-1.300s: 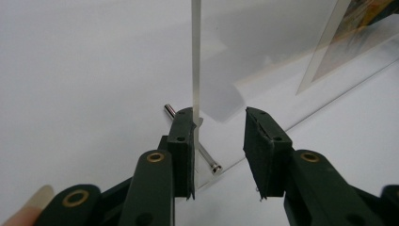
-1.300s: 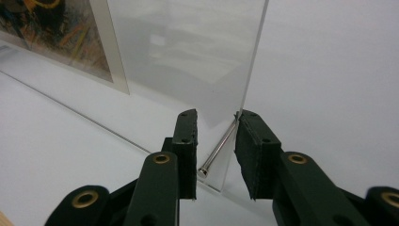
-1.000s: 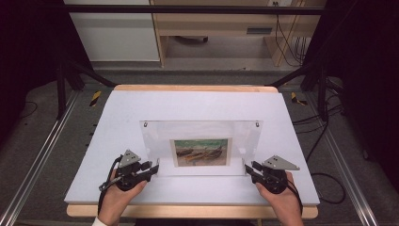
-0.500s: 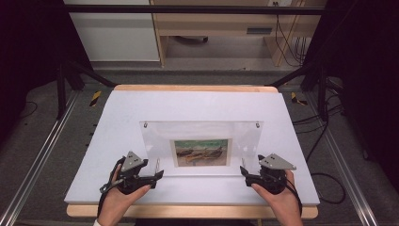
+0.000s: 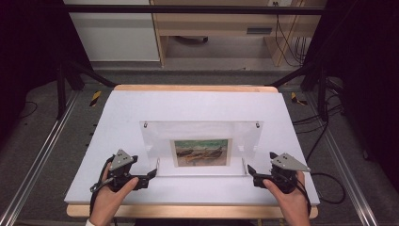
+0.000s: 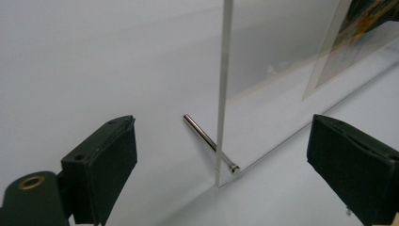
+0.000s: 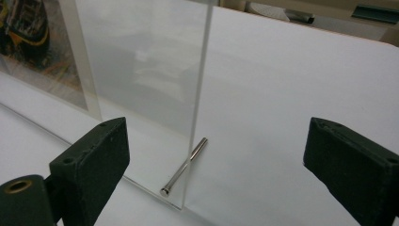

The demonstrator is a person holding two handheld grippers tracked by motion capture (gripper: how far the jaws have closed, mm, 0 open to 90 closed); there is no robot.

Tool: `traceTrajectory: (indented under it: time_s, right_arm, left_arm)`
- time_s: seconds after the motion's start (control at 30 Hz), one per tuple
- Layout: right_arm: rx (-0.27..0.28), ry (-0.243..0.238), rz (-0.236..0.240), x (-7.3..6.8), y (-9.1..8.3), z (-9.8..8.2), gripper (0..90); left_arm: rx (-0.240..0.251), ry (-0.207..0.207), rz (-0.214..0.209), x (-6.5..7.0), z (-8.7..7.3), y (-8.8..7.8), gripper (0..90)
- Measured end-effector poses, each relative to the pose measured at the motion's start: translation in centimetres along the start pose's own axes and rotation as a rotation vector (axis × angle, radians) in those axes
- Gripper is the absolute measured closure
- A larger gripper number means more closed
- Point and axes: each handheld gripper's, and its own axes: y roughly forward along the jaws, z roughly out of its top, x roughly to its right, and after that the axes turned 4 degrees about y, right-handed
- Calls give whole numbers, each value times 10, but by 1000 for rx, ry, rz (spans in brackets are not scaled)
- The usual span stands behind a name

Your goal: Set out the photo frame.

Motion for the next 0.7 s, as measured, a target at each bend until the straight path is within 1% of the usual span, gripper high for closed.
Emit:
traceTrajectory:
  time_s: [0.13, 0.4, 0.7]
  right_arm:
    - [15, 25, -18, 7, -4, 0, 75]
    - [32, 68, -58, 23, -12, -2, 79]
    - [30, 97, -100, 35, -15, -5, 90]
  left_arm:
    - [-2, 7, 25, -7, -1, -4, 85]
    - [14, -26, 59, -22, -4, -12, 85]
    - [23, -55, 116, -40, -9, -21, 85]
